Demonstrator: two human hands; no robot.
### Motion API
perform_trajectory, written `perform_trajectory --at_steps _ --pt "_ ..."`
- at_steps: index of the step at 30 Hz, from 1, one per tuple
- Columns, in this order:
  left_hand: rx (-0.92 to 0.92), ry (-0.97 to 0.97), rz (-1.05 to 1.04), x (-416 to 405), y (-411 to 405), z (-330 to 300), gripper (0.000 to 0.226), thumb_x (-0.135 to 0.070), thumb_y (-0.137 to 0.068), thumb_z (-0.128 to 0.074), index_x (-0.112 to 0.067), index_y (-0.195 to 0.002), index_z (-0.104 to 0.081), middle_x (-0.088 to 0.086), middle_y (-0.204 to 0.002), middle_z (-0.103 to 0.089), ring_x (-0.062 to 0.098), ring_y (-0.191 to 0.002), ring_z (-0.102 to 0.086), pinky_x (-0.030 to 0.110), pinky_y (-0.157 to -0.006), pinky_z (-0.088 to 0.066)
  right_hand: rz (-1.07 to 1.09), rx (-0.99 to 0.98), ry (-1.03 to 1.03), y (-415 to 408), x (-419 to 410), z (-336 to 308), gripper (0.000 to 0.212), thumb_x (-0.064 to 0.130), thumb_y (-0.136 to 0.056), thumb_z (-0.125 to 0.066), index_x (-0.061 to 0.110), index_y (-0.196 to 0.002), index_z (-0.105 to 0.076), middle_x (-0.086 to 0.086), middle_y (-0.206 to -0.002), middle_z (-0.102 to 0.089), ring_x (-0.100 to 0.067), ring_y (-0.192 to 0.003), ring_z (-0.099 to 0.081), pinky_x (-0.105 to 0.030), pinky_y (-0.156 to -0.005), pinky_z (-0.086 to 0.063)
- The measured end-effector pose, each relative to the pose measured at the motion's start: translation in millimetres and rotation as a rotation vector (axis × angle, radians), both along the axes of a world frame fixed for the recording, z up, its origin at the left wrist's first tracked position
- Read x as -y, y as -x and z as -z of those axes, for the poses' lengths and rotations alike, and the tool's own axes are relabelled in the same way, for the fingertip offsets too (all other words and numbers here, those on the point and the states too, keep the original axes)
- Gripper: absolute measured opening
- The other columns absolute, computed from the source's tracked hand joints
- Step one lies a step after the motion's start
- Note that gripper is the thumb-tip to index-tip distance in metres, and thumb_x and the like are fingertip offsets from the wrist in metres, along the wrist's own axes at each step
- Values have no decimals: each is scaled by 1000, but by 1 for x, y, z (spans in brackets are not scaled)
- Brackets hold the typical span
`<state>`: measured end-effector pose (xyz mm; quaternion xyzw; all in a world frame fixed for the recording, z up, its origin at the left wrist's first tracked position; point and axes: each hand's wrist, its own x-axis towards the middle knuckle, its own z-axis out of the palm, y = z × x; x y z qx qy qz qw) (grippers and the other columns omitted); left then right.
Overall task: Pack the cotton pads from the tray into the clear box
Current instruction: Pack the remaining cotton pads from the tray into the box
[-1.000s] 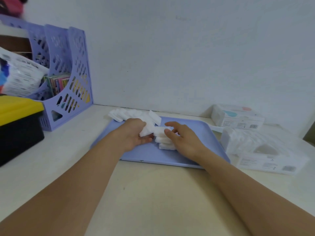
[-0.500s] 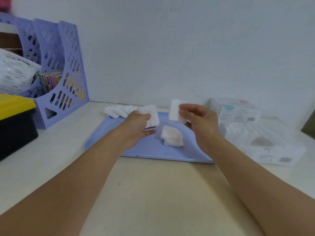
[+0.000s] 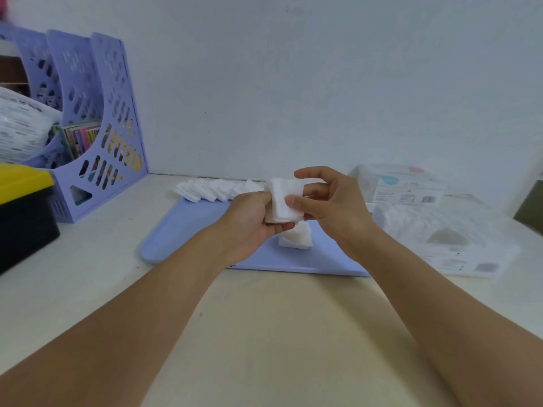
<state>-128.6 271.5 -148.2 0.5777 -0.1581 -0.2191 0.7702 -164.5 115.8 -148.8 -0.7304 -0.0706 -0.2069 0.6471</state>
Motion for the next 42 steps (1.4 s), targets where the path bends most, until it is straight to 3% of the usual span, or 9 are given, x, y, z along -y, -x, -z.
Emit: perform_trajectory --at_steps 4,9,13,16,21,27,30,35,42 --pt "-57 29 35 2 -3 3 54 -47 -107 -32 -8 -132 -59 13 -129 -68 29 -120 -65 38 -96 -53 40 -17 27 -5 2 5 40 -4 -79 -82 13 -112 -67 2 -70 -72 -16 -68 -72 -29 -65 -59" --pt "235 -184 -225 1 -15 11 30 -14 -109 -37 -7 -131 -56 12 -129 -64 23 -102 -67 29 -76 -59 39 -26 -134 -12 -2 12 24 15 -93 -73 18 -117 -69 -5 -110 -73 -17 -91 -72 -28 -75 -59" --pt "173 -254 -385 -13 -33 13 32 -19 -109 -38 -9 -138 -47 12 -127 -58 17 -85 -64 30 -64 -59 284 -172 493 -21 12 26 44 40 -94 -69 19 -131 -63 7 -120 -66 -11 -104 -61 -21 -85 -44" --pt "30 -293 -353 -10 -36 21 32 -22 -107 -38 -6 -132 -48 14 -106 -58 19 -68 -59 25 -41 -46 122 -404 581 -26 15 33 61 41 -90 -74 12 -140 -55 -2 -123 -62 -17 -112 -60 -30 -100 -47" --pt "-26 -285 -349 -7 -41 24 23 -21 -105 -38 -7 -119 -50 10 -84 -49 17 -57 -43 24 -41 -35 14 -351 464 -26 18 31 31 17 -83 -83 3 -108 -72 -4 -94 -69 -13 -83 -61 -21 -71 -50" --pt "-32 -271 -320 -8 -36 23 32 -19 -106 -40 -2 -133 -48 10 -93 -55 18 -68 -52 26 -47 -51 -61 -323 206 -18 20 25 13 5 -85 -79 13 -92 -71 1 -85 -70 -10 -79 -64 -18 -71 -51" --pt "15 -265 -337 -9 -36 23 35 -20 -106 -46 -2 -136 -46 9 -101 -57 18 -74 -56 29 -61 -55 -51 -217 28 -13 23 12 18 -1 -83 -77 4 -99 -71 -9 -95 -71 -18 -90 -66 -33 -87 -56" --pt "173 -272 -339 -10 -28 18 18 -22 -99 -62 -7 -108 -64 11 -104 -69 18 -76 -66 26 -60 -55 -144 -181 -55 -2 28 -4 14 10 -89 -74 12 -102 -73 -5 -83 -70 -14 -68 -61 -22 -58 -49" --pt "142 -175 -96 4 -2 7 14 -20 -99 -56 -11 -99 -67 -2 -72 -70 10 -60 -62 22 -51 -50 -184 -146 26 2 26 -10 11 17 -93 -71 11 -103 -72 -12 -80 -61 -17 -64 -46 -21 -51 -36"
